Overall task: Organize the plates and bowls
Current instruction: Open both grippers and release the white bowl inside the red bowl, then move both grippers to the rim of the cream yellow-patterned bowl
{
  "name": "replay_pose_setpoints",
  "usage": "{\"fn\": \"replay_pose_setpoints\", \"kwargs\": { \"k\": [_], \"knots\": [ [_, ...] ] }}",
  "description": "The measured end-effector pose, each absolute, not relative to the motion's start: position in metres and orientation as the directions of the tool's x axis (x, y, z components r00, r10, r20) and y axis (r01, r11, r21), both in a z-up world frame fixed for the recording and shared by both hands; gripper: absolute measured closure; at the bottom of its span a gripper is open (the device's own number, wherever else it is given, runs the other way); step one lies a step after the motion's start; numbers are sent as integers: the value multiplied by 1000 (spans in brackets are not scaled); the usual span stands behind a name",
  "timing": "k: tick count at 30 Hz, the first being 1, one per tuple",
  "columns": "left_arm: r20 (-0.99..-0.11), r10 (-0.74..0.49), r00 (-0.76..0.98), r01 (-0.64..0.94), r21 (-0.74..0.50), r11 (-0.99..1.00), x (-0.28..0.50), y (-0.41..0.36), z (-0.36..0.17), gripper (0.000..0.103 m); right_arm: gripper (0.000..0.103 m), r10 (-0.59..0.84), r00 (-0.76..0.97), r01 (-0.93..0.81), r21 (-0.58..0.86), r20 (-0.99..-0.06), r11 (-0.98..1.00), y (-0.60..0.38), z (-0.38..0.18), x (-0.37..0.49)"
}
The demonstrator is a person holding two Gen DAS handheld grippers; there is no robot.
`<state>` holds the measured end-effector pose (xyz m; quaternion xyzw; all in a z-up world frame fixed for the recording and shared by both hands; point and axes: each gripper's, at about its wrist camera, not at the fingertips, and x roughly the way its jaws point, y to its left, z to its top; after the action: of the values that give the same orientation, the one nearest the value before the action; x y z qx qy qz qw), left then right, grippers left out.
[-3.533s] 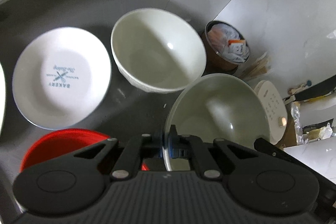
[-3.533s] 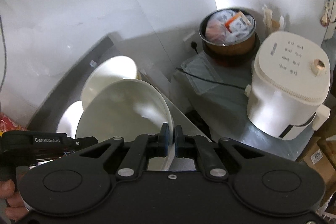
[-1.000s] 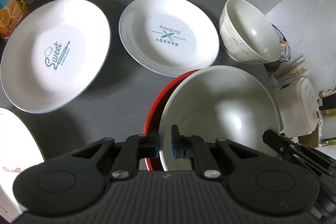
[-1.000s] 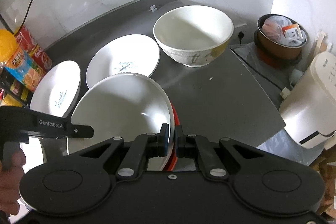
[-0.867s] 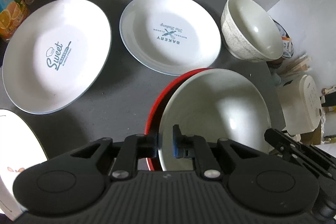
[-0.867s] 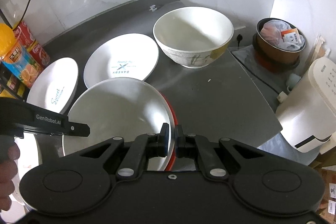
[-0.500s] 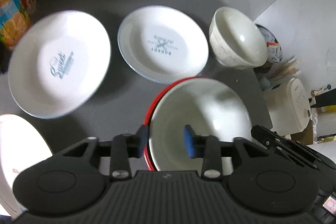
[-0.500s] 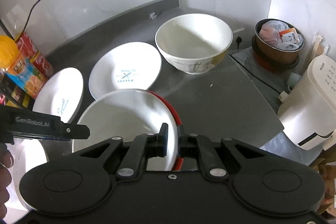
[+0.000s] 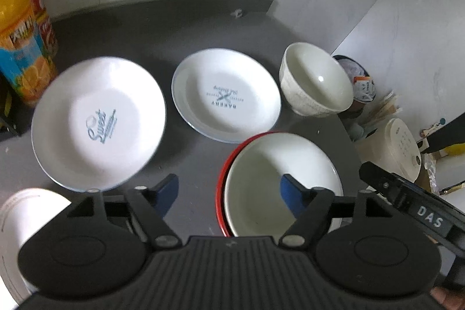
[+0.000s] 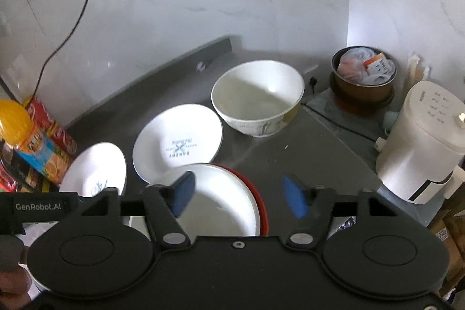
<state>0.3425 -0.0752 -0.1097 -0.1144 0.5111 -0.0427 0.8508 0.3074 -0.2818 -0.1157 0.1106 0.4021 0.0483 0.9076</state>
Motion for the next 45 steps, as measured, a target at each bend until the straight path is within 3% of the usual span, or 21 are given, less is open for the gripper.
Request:
{"fn": "replay_pose_setpoints", "kwargs": {
  "k": [11,22,28,37,45],
  "knots": [
    [-832,-203,517,1,-237,972,341,-72,-93,18,15,140,732,53,262,-666,964,-290,-100,282],
    [-817,-217,534,32,-237,971,368,-99,-86,18,15,130,758,96,306,-639,947,-335,-99,304],
    [-811,-203,549,31,-224,974,395,-120,-85,18,18,186,730,68,340,-657,938,-358,-107,336],
    [-835,-169,524,-40,-222,974,442,-146,-106,22,33,244,691,19,354,-681,935,-385,-131,394],
    [-863,-154,481,-89,-223,971,479,-166,-132,42,46,315,632,-14,396,-708,918,-401,-160,438]
  ]
}}
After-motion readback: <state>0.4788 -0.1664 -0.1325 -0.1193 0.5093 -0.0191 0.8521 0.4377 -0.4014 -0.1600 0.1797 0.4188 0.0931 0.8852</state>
